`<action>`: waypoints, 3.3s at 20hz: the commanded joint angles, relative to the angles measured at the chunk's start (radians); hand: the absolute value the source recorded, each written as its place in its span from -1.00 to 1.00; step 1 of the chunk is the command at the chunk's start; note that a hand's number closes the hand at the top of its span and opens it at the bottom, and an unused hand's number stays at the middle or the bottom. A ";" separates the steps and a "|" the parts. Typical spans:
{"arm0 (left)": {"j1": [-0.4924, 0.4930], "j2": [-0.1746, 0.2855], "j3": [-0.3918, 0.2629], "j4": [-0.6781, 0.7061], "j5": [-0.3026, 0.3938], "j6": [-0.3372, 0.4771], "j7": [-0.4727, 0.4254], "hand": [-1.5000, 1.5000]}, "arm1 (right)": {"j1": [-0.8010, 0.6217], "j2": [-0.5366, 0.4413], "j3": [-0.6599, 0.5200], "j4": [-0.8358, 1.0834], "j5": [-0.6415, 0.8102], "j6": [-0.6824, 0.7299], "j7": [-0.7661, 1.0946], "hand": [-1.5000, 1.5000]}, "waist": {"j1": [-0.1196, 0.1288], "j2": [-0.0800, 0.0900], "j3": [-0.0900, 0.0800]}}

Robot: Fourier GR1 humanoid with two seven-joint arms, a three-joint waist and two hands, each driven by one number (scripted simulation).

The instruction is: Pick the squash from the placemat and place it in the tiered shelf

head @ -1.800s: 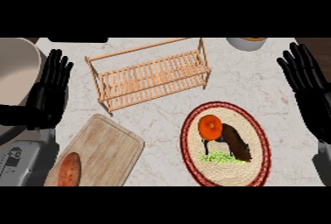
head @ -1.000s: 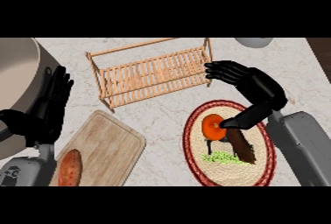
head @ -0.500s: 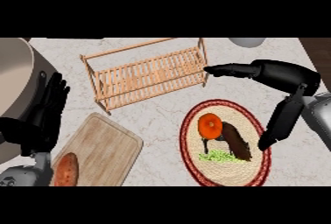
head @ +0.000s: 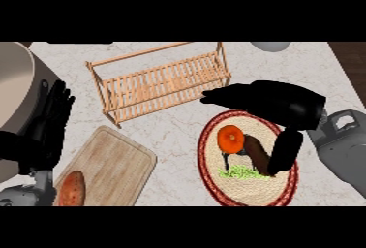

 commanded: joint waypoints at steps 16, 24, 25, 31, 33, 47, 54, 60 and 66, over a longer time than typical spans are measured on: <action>0.075 -0.048 0.029 -0.046 -0.035 -0.047 -0.017 0.00 | 0.111 0.197 0.136 0.091 0.585 -0.070 0.083 -1.00 | 0.006 0.005 0.001; 0.036 -0.059 0.072 -0.012 -0.048 -0.089 -0.022 0.00 | 0.164 0.187 0.036 0.164 0.696 -0.081 -0.106 -1.00 | 0.002 0.005 0.001; -0.018 -0.071 0.067 -0.018 -0.083 -0.053 0.038 0.00 | 0.200 0.211 0.045 0.145 0.728 -0.067 -0.083 -1.00 | -0.001 0.005 0.001; 0.009 -0.095 0.077 -0.016 -0.095 -0.073 0.001 0.00 | 0.230 0.272 0.040 0.312 0.849 -0.177 -0.188 -1.00 | 0.001 0.006 0.001; 0.026 -0.077 0.087 -0.100 -0.094 -0.087 0.067 0.00 | 0.229 0.294 0.016 0.252 0.858 -0.126 -0.185 -1.00 | 0.001 0.004 0.001; -0.005 -0.123 0.116 -0.015 -0.115 -0.143 0.031 0.00 | 0.189 0.385 -0.104 0.452 0.997 -0.151 -0.334 -1.00 | -0.001 0.005 0.001; 0.039 -0.158 0.110 -0.025 -0.150 -0.127 -0.008 0.00 | 0.192 0.424 -0.044 0.601 1.130 -0.308 -0.443 1.00 | 0.003 0.006 0.001; 0.033 -0.162 0.111 -0.092 -0.166 -0.113 0.071 0.00 | 0.264 0.418 -0.061 0.502 1.175 -0.416 -0.488 1.00 | -0.003 0.003 0.001; 0.003 -0.165 0.120 -0.027 -0.167 -0.111 0.043 0.00 | 0.406 0.631 0.009 0.386 1.113 -0.352 0.064 1.00 | -0.013 -0.003 0.001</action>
